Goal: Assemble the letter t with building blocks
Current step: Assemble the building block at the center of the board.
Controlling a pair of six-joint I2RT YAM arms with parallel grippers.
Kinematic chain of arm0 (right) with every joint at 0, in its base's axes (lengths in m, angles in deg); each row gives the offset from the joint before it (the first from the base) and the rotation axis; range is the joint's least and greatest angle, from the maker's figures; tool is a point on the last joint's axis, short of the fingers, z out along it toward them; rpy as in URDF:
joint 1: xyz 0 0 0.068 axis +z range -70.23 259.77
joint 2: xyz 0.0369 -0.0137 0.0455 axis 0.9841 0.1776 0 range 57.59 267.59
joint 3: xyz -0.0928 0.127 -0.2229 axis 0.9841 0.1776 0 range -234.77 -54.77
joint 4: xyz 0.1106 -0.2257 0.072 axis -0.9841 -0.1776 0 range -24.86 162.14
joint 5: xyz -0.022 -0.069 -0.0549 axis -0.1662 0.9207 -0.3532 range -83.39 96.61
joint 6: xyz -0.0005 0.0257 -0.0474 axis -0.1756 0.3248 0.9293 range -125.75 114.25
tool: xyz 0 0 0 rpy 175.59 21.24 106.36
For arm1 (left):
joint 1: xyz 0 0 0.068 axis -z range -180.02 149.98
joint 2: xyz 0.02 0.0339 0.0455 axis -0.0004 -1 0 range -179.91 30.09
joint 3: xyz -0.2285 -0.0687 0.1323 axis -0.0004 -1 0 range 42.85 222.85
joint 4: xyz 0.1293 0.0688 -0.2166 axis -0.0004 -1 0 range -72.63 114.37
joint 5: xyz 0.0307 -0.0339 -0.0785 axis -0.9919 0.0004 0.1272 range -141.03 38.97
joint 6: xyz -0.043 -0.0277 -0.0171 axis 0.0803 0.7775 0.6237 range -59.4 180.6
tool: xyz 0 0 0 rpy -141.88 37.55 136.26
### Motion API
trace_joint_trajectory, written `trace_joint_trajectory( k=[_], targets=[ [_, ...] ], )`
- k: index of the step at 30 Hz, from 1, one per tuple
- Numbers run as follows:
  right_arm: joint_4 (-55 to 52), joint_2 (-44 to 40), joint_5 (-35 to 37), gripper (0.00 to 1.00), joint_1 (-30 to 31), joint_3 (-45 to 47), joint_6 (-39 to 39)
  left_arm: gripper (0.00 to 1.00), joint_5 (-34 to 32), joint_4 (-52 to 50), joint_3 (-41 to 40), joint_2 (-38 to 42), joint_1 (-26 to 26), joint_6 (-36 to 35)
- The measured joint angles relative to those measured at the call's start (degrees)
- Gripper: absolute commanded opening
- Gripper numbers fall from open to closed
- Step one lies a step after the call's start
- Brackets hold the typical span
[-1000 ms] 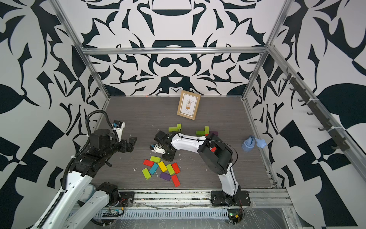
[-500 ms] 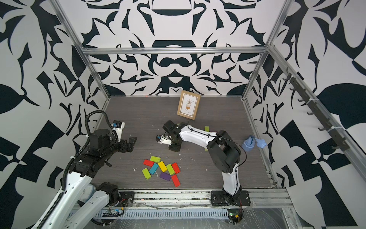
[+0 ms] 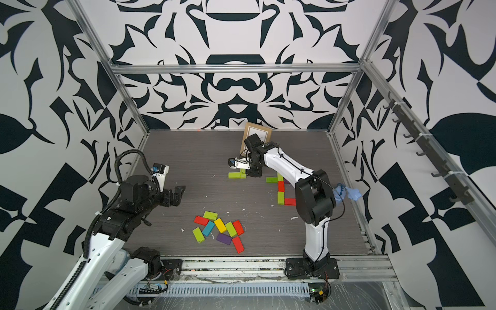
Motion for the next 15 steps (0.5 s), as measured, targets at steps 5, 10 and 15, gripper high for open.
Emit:
trace_joint_trajectory(
  k=[5, 10, 15],
  targets=[
    [-3.8, 7.3, 0.5, 0.00, -2.1, -6.0, 4.5, 1.00, 0.0, 0.0, 0.0, 0.1, 0.0, 0.0],
    [-6.5, 11.8, 0.4, 0.01, -3.7, -8.5, 7.1, 1.00, 0.0, 0.0, 0.0, 0.1, 0.0, 0.0],
    [-8.1, 14.8, 0.4, 0.02, -4.6, -11.1, 8.2, 1.00, 0.0, 0.0, 0.0, 0.0, 0.0, 0.0]
  ],
)
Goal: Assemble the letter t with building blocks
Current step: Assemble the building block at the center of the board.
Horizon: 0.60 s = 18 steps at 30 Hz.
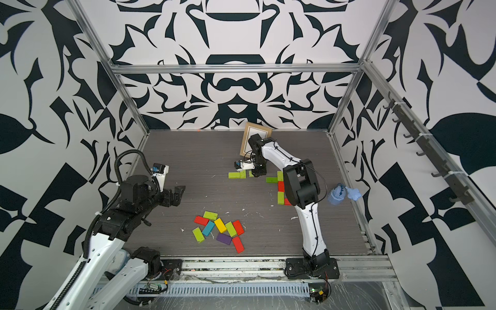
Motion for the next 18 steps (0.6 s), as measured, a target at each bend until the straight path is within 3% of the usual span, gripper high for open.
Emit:
trace_joint_trajectory(
  k=[18],
  targets=[
    [0.2, 3.9, -1.3, 0.08, -0.1, -2.3, -0.6, 1.00, 0.0, 0.0, 0.0, 0.0, 0.0, 0.0]
  ],
)
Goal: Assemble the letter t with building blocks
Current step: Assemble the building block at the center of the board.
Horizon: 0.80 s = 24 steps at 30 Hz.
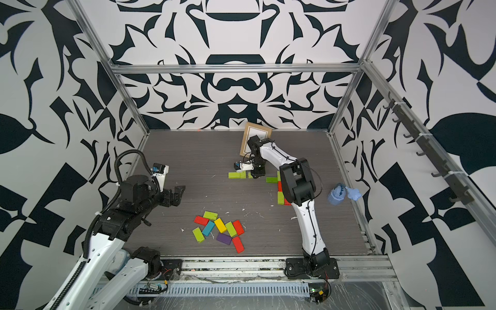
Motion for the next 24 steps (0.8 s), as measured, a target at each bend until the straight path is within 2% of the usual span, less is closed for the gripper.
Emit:
trace_joint_trajectory(
  k=[24],
  targets=[
    [0.9, 0.1, -0.9, 0.12, 1.0, 0.0, -1.3, 1.00, 0.0, 0.0, 0.0, 0.0, 0.0, 0.0]
  ],
)
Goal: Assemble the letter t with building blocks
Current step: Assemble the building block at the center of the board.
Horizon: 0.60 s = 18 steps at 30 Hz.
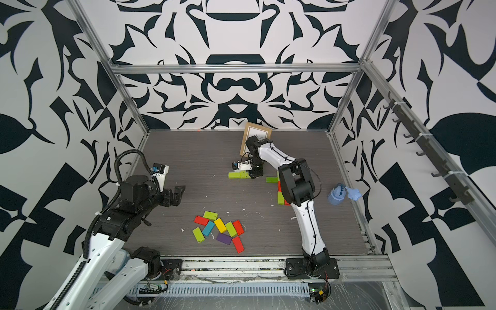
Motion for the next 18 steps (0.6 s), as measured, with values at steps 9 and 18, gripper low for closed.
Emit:
trace_joint_trajectory(
  k=[9, 18],
  targets=[
    [0.6, 0.0, 0.1, 0.16, 0.2, 0.0, -0.3, 1.00, -0.2, 0.0, 0.0, 0.0, 0.0, 0.0],
    [0.8, 0.2, 0.1, 0.22, 0.2, 0.0, -1.3, 1.00, -0.6, 0.0, 0.0, 0.0, 0.0, 0.0]
  ],
)
